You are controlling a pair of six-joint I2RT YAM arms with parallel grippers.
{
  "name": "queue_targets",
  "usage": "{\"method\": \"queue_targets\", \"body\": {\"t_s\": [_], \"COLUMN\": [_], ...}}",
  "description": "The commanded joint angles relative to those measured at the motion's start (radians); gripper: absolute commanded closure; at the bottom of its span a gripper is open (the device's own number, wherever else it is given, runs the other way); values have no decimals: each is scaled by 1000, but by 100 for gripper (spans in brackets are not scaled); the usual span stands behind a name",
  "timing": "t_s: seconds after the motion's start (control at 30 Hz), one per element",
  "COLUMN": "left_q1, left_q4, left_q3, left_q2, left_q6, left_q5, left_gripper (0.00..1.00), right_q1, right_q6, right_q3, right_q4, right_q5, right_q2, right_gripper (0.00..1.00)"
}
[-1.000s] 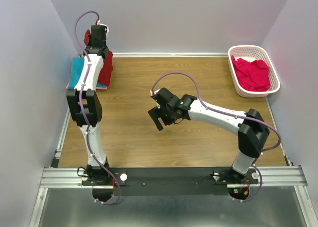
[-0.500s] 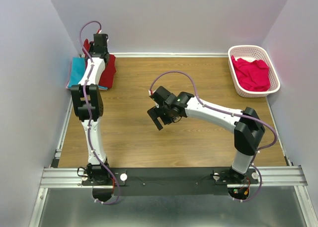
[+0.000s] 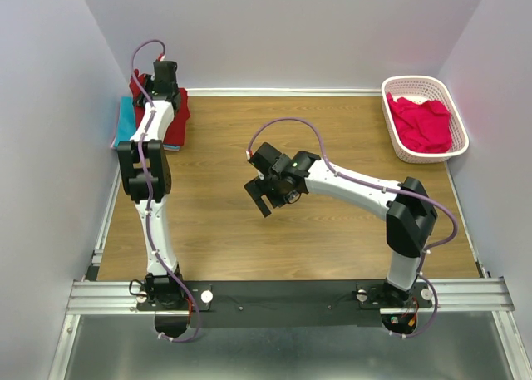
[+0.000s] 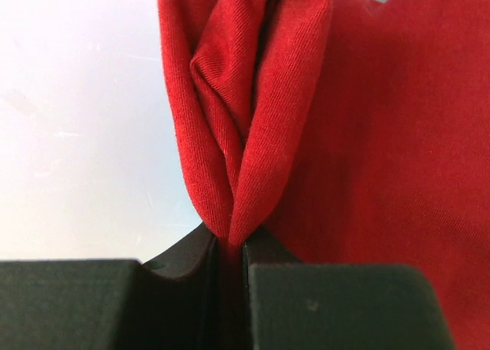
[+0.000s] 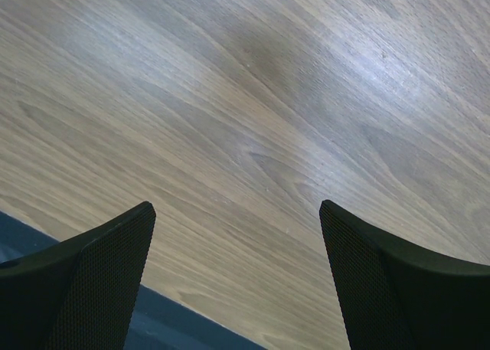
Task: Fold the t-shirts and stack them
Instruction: Neatly place the folded tshirt to the corner
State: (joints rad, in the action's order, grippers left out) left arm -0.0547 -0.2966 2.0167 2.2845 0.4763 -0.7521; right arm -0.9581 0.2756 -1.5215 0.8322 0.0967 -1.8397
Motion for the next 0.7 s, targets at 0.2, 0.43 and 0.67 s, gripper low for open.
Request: {"method": "queue_targets", "body": {"t_s": [0.2, 0.43, 0.67], "left_q1": [-30, -34, -34], "left_q4": [102, 155, 174], "left_q3": [-7, -30, -29], "left_q2": [26, 20, -13], "left_q6": [31, 59, 35], "left_q5": [-96, -147, -164], "left_gripper": [77, 60, 6], "right_q1": [2, 2, 2], "right_q6": [-3, -1, 13], "right_q3": [-35, -34, -32], "right_q4": [38, 41, 41], "right_q5": [6, 9, 23], "right_q2": [-16, -9, -4], "right_gripper": [5, 5, 5]}}
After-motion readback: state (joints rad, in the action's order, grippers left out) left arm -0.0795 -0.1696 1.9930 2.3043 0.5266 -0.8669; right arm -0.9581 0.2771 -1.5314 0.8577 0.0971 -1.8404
